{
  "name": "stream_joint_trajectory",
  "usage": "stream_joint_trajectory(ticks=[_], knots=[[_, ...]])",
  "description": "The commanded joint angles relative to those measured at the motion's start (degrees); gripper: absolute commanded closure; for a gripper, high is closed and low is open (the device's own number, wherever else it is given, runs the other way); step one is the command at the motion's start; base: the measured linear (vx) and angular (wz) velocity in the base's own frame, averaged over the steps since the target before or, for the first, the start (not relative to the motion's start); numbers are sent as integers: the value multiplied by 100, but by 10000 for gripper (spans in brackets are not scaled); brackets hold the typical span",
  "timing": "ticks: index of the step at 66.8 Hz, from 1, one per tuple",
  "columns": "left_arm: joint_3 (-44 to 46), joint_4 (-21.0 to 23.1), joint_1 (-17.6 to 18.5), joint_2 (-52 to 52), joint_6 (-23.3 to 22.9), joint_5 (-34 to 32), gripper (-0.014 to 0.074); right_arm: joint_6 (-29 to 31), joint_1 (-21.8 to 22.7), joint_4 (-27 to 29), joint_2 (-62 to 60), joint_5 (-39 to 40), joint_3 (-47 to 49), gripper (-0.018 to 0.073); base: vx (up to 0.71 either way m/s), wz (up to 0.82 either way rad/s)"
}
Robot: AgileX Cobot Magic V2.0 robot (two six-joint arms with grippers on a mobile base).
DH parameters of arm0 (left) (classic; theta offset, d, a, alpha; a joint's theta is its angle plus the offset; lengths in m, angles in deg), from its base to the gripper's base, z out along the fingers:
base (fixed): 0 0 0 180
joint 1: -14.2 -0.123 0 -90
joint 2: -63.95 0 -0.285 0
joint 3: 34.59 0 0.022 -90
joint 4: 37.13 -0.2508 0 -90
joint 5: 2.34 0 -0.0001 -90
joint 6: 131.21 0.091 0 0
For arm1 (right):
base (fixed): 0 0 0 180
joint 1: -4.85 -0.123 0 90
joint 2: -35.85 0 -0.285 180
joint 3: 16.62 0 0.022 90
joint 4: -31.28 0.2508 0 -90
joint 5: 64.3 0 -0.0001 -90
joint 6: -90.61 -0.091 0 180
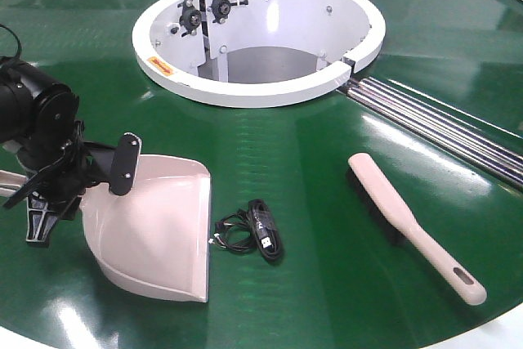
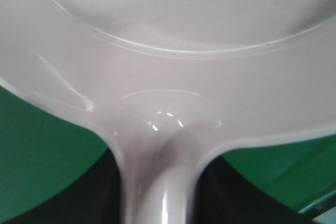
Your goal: Clean and inspect green conveyor with broom and dustpan
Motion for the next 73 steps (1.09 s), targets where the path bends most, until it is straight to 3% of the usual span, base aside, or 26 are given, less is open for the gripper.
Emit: stream_joint_trajectory(ticks=[1, 73], knots=[[153, 295, 71, 285, -23, -31, 594, -14, 32, -41, -62, 446, -16, 568, 0, 0], [153, 395, 71, 285, -23, -14, 594, -14, 32, -41, -57, 446, -16, 568, 0, 0]])
